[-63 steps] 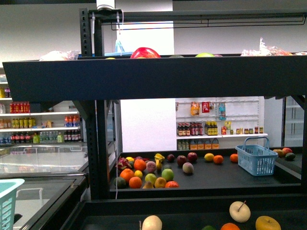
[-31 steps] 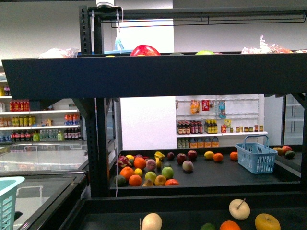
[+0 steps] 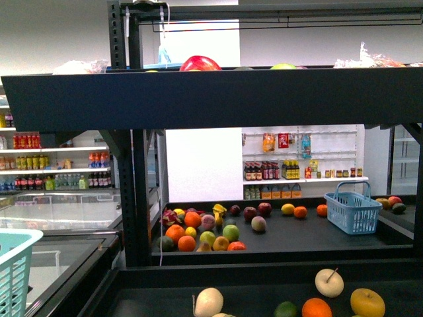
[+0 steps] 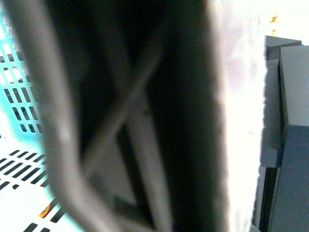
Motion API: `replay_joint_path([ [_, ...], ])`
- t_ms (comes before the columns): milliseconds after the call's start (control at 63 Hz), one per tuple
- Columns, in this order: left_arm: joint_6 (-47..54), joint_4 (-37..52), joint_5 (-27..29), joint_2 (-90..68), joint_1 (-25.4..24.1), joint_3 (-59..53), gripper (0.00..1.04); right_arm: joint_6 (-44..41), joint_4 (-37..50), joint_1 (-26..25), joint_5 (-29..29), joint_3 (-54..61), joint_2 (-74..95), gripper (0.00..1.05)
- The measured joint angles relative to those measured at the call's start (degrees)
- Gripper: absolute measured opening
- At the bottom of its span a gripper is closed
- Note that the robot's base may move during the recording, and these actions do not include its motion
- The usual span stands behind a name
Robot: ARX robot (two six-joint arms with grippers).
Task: Pick lemon from shelf
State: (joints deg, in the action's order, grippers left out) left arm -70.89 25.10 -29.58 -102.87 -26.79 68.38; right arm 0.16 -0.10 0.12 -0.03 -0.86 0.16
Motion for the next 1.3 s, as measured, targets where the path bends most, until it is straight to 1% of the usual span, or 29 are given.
replay_joint_path([
  [111,3.06,-2.25,-1.18,2.89,0.74,-0.63,0.13,0.0,0.0,0.0,0.0,0.0,0.0,0.97],
  [286,8.15,-6.05,-5.27,8.96,3.37,-2.03,0.12,0.0,0.0,0.0,0.0,0.0,0.0,0.97],
  [461,12.28,-9.57,-10.1,13.99,7.85,-3.61,0.12,0.0,0.0,0.0,0.0,0.0,0.0,0.97],
  [635,16.46,-13.35,-15.3,16.2,14.78,-6.14,0.12,0.0,0.0,0.0,0.0,0.0,0.0,0.97],
  [683,17.46,-14.12,-15.72,16.28,16.5,-6.75,0.12,0.0,0.0,0.0,0.0,0.0,0.0,0.97],
  [746,18.88,-14.99,-16.0,16.28,20.15,-7.69,0.12,0.0,0.0,0.0,0.0,0.0,0.0,0.97],
  [1016,23.96,-15.82,-15.8,14.16,28.94,-6.84,0.12,0.0,0.0,0.0,0.0,0.0,0.0,0.97],
  [1302,25.7,-16.5,-15.69,7.04,35.15,-0.98,0.12,-0.02,0.0,0.0,0.0,0.0,0.0,0.97],
])
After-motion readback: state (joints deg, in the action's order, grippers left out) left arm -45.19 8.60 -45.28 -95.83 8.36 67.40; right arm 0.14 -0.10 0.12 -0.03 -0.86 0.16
